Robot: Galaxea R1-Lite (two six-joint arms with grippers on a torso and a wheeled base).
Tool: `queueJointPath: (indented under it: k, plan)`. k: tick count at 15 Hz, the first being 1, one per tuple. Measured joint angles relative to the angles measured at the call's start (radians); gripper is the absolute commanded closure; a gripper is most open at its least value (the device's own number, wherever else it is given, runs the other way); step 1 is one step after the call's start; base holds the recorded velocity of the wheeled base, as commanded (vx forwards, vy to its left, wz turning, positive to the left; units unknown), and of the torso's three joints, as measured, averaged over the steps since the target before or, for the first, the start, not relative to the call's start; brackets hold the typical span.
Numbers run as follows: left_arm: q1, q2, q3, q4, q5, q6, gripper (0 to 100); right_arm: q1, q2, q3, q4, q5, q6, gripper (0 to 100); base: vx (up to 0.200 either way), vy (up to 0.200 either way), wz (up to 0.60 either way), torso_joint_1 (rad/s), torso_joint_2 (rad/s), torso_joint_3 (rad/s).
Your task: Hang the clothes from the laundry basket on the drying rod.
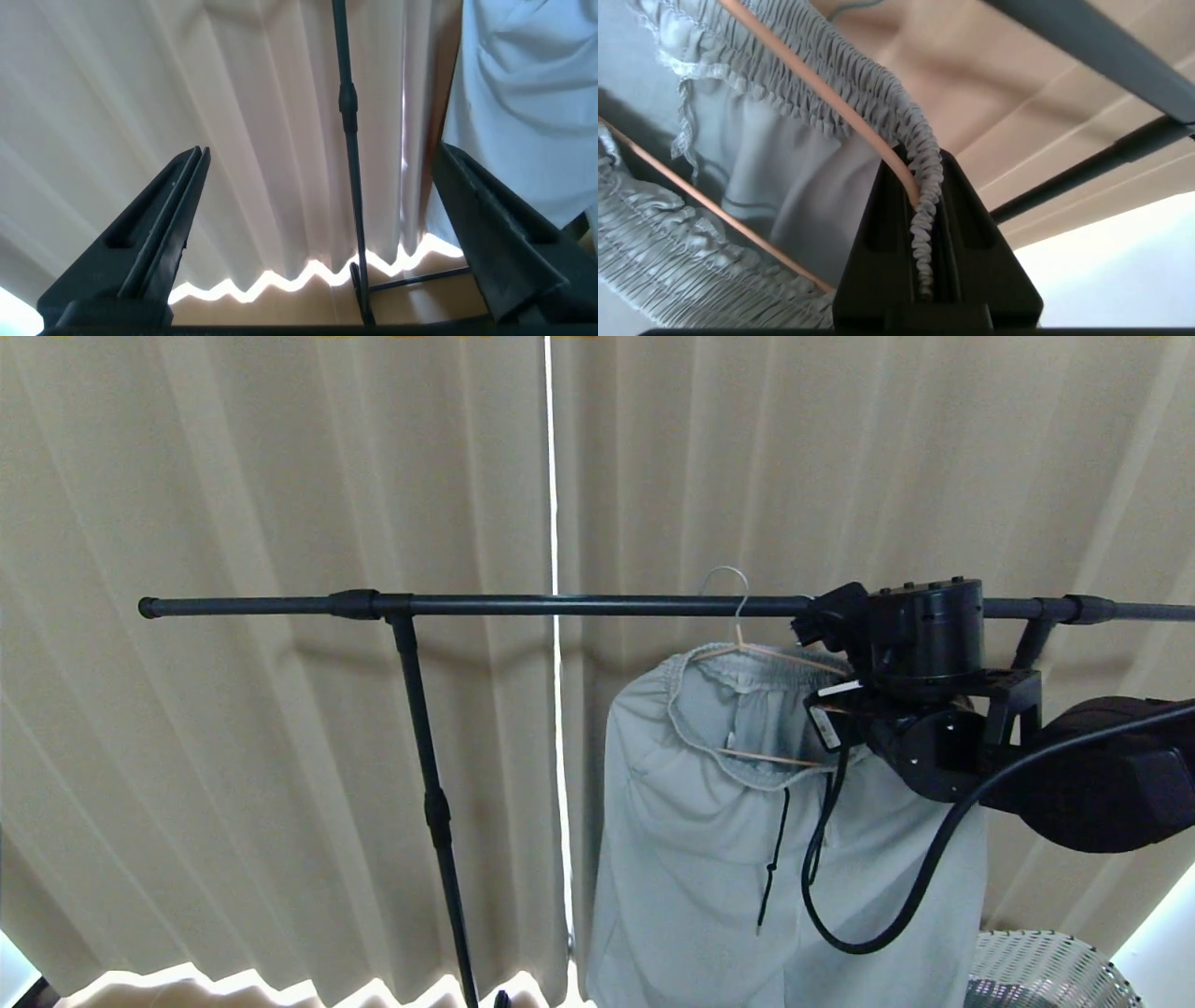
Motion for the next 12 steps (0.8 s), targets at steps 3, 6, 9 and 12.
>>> queueJointPath:
  k: [3,6,9,12]
  plan:
    - [-0.001,0.000,0.003,0.000,-0.003,0.000,0,0.028,0.023,-0.007,0.000,-0.006,-0.002,100,0.000,0.000,0.00,0.000,0.00,0.000]
    - [0.000,0.000,0.004,0.000,-0.003,0.000,0,0.067,0.038,-0.034,0.001,-0.005,-0.003,100,0.000,0.000,0.00,0.000,0.00,0.000]
    - [0.000,0.000,0.004,0.000,-0.003,0.000,0,0.075,0.060,-0.051,0.001,-0.005,-0.004,100,0.000,0.000,0.00,0.000,0.00,0.000]
    - [0.000,0.000,0.004,0.000,-0.003,0.000,0,0.077,0.079,-0.054,0.001,-0.003,-0.004,100,0.000,0.000,0.00,0.000,0.00,0.000]
